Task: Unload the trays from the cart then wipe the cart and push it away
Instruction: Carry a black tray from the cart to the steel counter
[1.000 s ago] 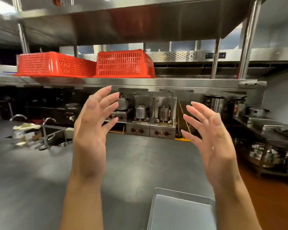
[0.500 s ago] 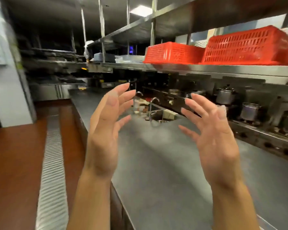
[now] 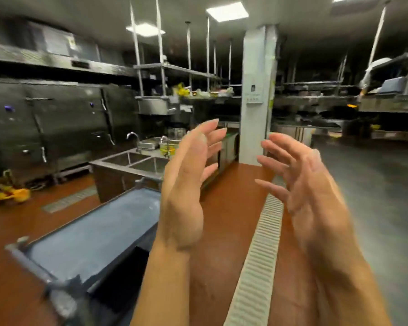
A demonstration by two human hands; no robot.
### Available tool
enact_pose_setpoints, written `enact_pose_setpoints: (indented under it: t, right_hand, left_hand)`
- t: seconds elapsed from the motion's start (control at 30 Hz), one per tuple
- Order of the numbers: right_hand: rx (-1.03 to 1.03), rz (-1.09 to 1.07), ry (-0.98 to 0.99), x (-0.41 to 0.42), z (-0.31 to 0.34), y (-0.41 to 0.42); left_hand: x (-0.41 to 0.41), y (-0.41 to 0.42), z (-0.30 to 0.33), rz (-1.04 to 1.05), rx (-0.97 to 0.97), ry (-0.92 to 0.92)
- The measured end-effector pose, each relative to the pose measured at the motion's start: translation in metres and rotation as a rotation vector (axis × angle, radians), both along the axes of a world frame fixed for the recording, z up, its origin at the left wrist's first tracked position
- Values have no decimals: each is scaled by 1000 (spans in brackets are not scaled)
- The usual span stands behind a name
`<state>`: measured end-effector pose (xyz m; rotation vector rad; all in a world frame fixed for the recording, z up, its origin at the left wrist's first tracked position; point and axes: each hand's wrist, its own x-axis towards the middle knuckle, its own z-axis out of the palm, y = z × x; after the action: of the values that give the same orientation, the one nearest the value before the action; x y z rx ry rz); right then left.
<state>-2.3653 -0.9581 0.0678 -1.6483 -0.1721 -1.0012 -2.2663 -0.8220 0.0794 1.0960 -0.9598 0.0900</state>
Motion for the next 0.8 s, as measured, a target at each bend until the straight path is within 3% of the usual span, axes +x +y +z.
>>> enact_pose_setpoints:
  t: [0.4, 0.63, 0.8]
  right_hand:
    - [-26, 550, -23, 175, 38, 261]
    - [-84, 714, -85, 237, 38, 404]
    - [-113, 795, -122, 283, 35, 474]
  left_hand:
    - [79, 290, 28, 606, -32, -84]
    - [114, 439, 23, 766, -85, -112]
    - [147, 503, 22, 822, -58, -106]
